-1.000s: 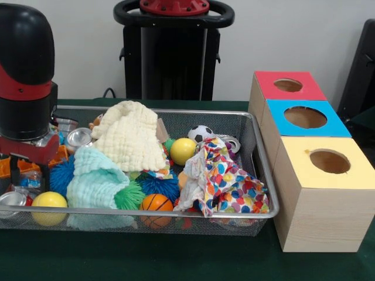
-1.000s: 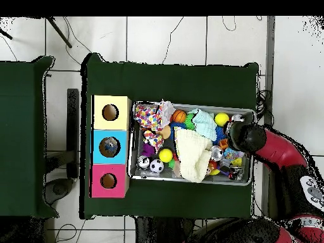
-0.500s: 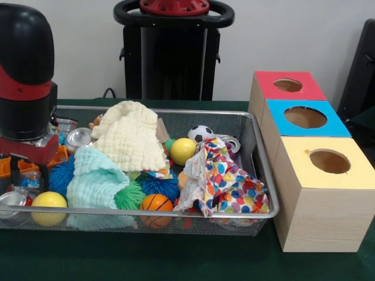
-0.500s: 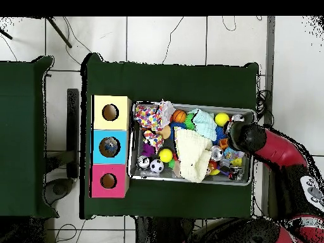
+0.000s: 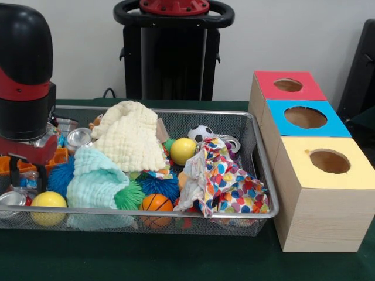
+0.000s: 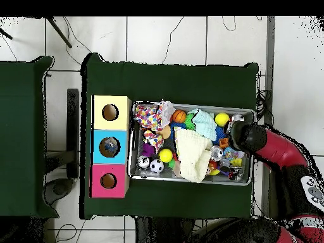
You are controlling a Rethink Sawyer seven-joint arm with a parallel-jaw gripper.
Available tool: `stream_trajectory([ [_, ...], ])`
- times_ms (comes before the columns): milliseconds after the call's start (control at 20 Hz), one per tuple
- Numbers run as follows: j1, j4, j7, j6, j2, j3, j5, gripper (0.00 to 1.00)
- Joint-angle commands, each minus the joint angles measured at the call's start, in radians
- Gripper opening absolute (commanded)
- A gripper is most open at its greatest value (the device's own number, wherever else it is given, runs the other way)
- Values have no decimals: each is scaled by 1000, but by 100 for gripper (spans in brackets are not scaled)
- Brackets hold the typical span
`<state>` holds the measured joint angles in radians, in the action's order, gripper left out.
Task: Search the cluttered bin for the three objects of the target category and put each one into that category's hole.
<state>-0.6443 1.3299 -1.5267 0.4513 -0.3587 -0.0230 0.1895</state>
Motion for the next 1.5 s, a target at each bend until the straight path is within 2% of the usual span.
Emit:
stream_trajectory([
  [50, -25, 11, 45, -51, 155, -112, 88, 0],
  [800, -9, 17, 28, -76, 141, -95, 114, 0],
  [1500, -31, 41, 26, -64, 126, -116, 108, 0],
])
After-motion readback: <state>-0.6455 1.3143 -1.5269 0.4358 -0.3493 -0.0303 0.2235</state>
